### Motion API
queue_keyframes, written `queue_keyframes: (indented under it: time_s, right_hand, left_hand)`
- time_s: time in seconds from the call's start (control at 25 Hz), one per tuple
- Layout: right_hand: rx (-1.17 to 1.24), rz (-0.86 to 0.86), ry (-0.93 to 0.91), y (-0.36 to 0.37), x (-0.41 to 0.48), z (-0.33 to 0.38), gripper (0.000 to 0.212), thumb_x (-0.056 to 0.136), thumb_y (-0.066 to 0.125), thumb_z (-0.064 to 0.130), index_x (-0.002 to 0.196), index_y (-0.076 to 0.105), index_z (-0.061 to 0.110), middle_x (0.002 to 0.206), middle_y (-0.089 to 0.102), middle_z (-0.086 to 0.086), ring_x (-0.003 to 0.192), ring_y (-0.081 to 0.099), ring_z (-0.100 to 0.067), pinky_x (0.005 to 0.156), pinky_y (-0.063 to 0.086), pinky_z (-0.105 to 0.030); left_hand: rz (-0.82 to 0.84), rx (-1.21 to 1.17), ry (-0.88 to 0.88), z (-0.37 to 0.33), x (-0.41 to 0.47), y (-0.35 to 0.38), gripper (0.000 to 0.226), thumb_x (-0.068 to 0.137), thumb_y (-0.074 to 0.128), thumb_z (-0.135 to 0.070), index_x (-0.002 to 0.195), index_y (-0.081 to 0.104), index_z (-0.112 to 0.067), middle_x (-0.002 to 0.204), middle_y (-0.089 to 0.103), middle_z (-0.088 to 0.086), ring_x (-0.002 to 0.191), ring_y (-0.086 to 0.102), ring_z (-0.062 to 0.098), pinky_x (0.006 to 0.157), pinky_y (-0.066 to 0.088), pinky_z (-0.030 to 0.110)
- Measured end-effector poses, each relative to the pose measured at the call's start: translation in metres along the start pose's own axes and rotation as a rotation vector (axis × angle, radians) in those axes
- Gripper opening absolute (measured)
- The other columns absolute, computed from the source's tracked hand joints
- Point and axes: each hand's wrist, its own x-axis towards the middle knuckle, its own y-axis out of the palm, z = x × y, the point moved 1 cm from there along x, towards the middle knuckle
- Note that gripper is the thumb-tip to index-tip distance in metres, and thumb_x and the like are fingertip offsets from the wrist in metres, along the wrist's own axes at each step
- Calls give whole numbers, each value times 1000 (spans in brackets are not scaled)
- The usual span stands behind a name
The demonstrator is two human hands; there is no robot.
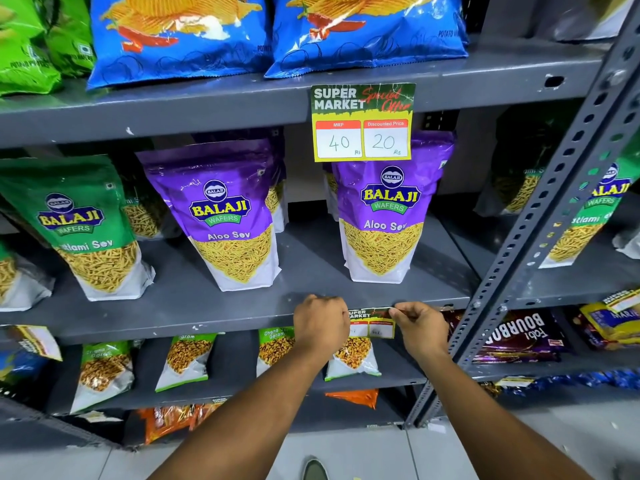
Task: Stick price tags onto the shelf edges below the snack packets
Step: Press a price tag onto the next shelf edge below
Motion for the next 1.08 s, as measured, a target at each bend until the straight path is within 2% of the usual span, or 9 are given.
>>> queue_keyframes:
  time_s: [0.16,0.24,0.36,0.52,0.68,0.8,0.88,0.96,1.08]
  right_hand:
    - [-20,-59,44,2,3,-1,26,77,77,25,74,52,21,67,65,6,68,62,-14,62,48,-30]
    - [-56,-91,70,-1,3,0,37,74,79,31,75,44,19,68,66,2,67,62,-18,57,46,-33]
    - [-203,-109,88,-7,1,5,42,71,78,43,76,45,18,68,62,1,63,58,-20,51,38,-31]
    - [-453,-30,-97,-20,1,10,32,80,69,42,80,45,21,69,61,4,67,59,-24,55,45,-36]
    - [-691,-42,-286,-48,2,12,20,87,61,36,97,53,20,93,66,-4,86,61,-30,68,50,-39]
    - [-806,-88,-392,-63,-1,16,26,88,59,30,110,58,17,109,63,-11,100,58,-35,78,51,-44]
    - [-903,-98,-471,-69,-8,20,30,88,58,27,116,59,16,117,61,-12,108,55,-35,85,49,-47]
    - [-989,-69,-553,-72,-17,24,36,88,55,22,124,54,15,133,55,-11,124,46,-34,98,42,-49]
    - [-1141,14,-624,-68,-30,32,54,91,46,16,143,33,17,157,26,-9,146,16,-30,115,20,-50]
  left_hand:
    - [63,72,-40,-6,6,-1,20,79,52,-17,79,71,-12,73,73,7,77,64,30,61,52,32]
    - [83,99,-60,-5,12,-3,17,80,56,-20,83,71,-13,79,73,8,83,65,30,65,53,33]
    - [98,146,-74,-3,16,-6,18,81,62,-30,88,70,-16,85,73,7,89,65,30,71,53,35]
    - [75,175,-8,1,11,-11,20,84,63,-33,89,69,-15,86,74,6,92,64,30,73,54,35]
    - [3,156,54,26,9,-24,24,85,63,-36,84,71,-14,82,74,5,88,63,29,72,54,34]
    - [-78,218,126,51,8,-34,9,82,65,-21,81,72,-14,81,74,6,84,64,31,71,53,34]
    - [-76,231,136,66,1,-37,31,79,57,-9,108,66,-10,110,70,11,109,58,33,89,49,40]
    - [-18,239,102,79,-13,-41,57,85,50,-12,140,37,-7,148,42,13,139,32,34,112,31,45]
    - [19,237,25,95,-39,-49,67,91,42,-14,150,10,-10,162,6,9,148,0,32,120,13,45]
